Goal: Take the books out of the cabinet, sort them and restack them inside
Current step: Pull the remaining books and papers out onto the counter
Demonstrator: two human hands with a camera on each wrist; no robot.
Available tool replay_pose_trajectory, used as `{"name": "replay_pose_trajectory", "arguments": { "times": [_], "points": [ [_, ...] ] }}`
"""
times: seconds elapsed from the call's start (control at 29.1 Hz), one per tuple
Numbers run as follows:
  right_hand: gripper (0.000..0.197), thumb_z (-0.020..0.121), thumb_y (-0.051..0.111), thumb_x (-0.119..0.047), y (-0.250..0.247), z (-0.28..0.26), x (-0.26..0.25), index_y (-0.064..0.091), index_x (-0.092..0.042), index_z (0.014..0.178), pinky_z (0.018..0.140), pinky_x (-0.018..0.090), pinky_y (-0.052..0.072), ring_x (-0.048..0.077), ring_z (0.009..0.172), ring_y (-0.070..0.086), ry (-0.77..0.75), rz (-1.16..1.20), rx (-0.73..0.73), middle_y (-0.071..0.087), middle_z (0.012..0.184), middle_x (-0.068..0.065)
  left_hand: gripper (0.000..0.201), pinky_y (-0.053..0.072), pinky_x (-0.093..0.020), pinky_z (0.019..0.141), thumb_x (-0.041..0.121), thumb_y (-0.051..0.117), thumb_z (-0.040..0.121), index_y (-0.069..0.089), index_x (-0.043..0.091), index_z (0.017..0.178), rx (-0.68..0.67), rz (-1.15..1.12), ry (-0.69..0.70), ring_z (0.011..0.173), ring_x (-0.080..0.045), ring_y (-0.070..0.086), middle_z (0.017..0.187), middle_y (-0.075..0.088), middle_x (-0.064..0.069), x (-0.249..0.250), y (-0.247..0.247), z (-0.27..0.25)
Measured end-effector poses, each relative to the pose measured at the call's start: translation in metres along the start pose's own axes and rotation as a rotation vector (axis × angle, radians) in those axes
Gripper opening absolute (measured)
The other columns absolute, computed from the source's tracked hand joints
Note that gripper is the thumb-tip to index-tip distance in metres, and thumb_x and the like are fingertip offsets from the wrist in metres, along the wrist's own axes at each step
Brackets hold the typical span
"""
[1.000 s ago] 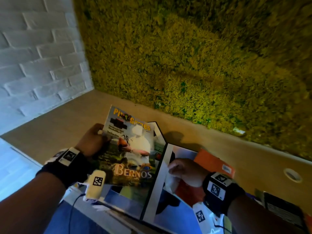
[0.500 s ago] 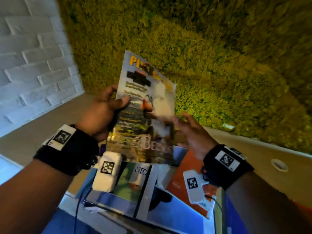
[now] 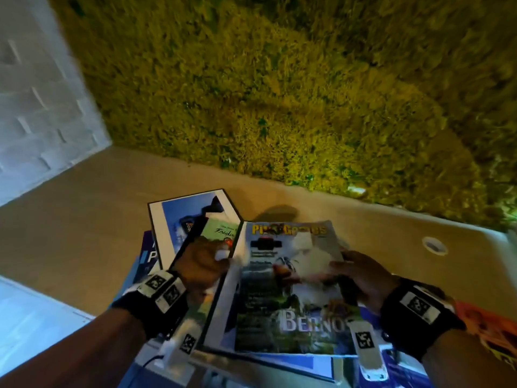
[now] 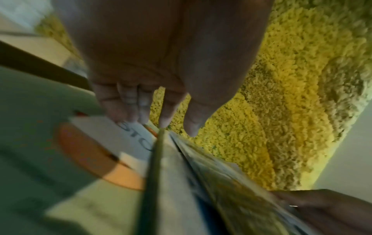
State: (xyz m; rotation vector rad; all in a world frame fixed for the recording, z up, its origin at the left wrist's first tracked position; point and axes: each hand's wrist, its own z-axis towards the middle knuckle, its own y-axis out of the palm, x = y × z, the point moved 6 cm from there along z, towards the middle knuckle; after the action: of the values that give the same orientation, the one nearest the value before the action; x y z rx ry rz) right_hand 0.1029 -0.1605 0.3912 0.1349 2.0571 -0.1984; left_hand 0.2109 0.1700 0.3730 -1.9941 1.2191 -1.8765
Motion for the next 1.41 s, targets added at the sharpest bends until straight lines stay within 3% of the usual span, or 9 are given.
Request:
{"name": "replay_pose_trajectory", "arguments": {
  "times": [0.17,0.31,0.45,0.65,0.76,1.0,1.2,1.3,1.41],
  "points": [
    [0.016,0.091,0.067,-0.027,-0.003,-0.004,-0.019,0.07,-0.014,0.099,0.078,0.039,0.05,0.027,0.086,0.064,-0.076,-0.347,0.138,0.069,0.095,0.008,0.075,0.046,-0.052,0.099,0.073,0.059,0.074,0.042,0.035,0.137,0.173,0.677,-0.254,0.123,-0.043,0.045,0.131,0.044,-0.016,-0.008,-0.045,-0.006],
    [0.037,0.092,0.07,-0.032,0.003,-0.005,-0.063,0.062,-0.012,0.121,0.075,0.036,0.051,0.028,0.105,0.062,-0.263,-0.563,0.279,0.06,0.115,0.008,0.094,0.047,-0.053,0.102,0.06,0.075,0.07,0.028,0.035,0.148,0.195,0.597,-0.3,0.122,-0.045,0.047,0.13,0.043,-0.016,-0.012,-0.045,-0.001],
    [0.04,0.091,0.068,-0.037,0.05,-0.004,-0.069,0.064,-0.007,0.117,0.082,0.043,0.053,0.026,0.096,0.063,-0.245,-0.453,0.062,0.065,0.112,0.02,0.102,0.05,-0.051,0.1,0.045,0.076,0.063,0.023,0.038,0.15,0.183,0.417,-0.325,0.119,-0.044,0.054,0.132,0.052,-0.018,-0.017,-0.056,0.009],
    [0.021,0.097,0.063,-0.031,0.106,-0.001,-0.029,0.068,-0.013,0.105,0.077,0.036,0.05,0.02,0.084,0.061,-0.171,-0.593,-0.166,0.064,0.094,0.006,0.038,0.037,-0.028,0.071,0.024,0.072,0.086,0.063,0.014,0.122,0.118,0.305,-0.24,0.095,-0.027,0.059,0.114,0.064,-0.011,0.0,-0.064,0.02],
    [0.024,0.098,0.062,-0.031,0.11,0.001,-0.032,0.067,-0.011,0.108,0.092,0.039,0.05,0.024,0.098,0.063,-0.224,-0.741,-0.157,0.067,0.109,0.008,0.016,0.035,-0.031,0.072,0.013,0.064,0.092,0.06,0.011,0.107,0.261,0.161,-0.168,0.104,-0.037,0.063,0.103,0.062,-0.016,0.016,-0.086,0.019],
    [0.018,0.1,0.057,-0.034,0.102,-0.006,-0.036,0.065,-0.02,0.11,0.071,0.033,0.055,0.018,0.077,0.06,-0.046,-0.455,-0.184,0.069,0.103,0.014,0.035,0.058,-0.055,0.084,0.028,0.067,0.083,0.062,0.02,0.117,0.681,-0.27,-0.054,0.09,-0.038,0.069,0.105,0.07,-0.02,0.074,-0.187,-0.005],
    [0.039,0.104,0.044,-0.04,0.068,-0.007,-0.079,0.063,-0.008,0.114,0.08,0.04,0.05,0.026,0.088,0.066,-0.2,-0.004,0.059,0.073,0.103,0.011,0.025,0.062,-0.037,0.057,-0.003,0.049,0.096,0.067,0.005,0.11,0.299,-0.753,0.045,0.06,-0.024,0.07,0.084,0.072,-0.013,0.109,-0.105,-0.006],
    [0.028,0.102,0.053,-0.038,0.042,-0.001,-0.086,0.068,-0.015,0.105,0.081,0.039,0.048,0.028,0.094,0.066,-0.201,0.077,0.198,0.073,0.108,0.014,0.018,0.061,-0.046,0.077,0.007,0.067,0.078,0.074,0.01,0.094,0.07,-0.758,0.054,0.077,-0.029,0.072,0.091,0.075,-0.016,0.081,-0.016,-0.004],
    [0.011,0.096,0.063,-0.024,0.033,0.002,-0.084,0.067,-0.019,0.087,0.075,0.033,0.045,0.026,0.094,0.06,-0.281,-0.204,0.286,0.069,0.098,0.008,0.055,0.049,-0.044,0.1,0.038,0.078,0.071,0.064,0.012,0.118,0.057,-0.355,0.04,0.109,-0.024,0.063,0.118,0.067,-0.009,0.052,0.02,0.007]
  ]
}}
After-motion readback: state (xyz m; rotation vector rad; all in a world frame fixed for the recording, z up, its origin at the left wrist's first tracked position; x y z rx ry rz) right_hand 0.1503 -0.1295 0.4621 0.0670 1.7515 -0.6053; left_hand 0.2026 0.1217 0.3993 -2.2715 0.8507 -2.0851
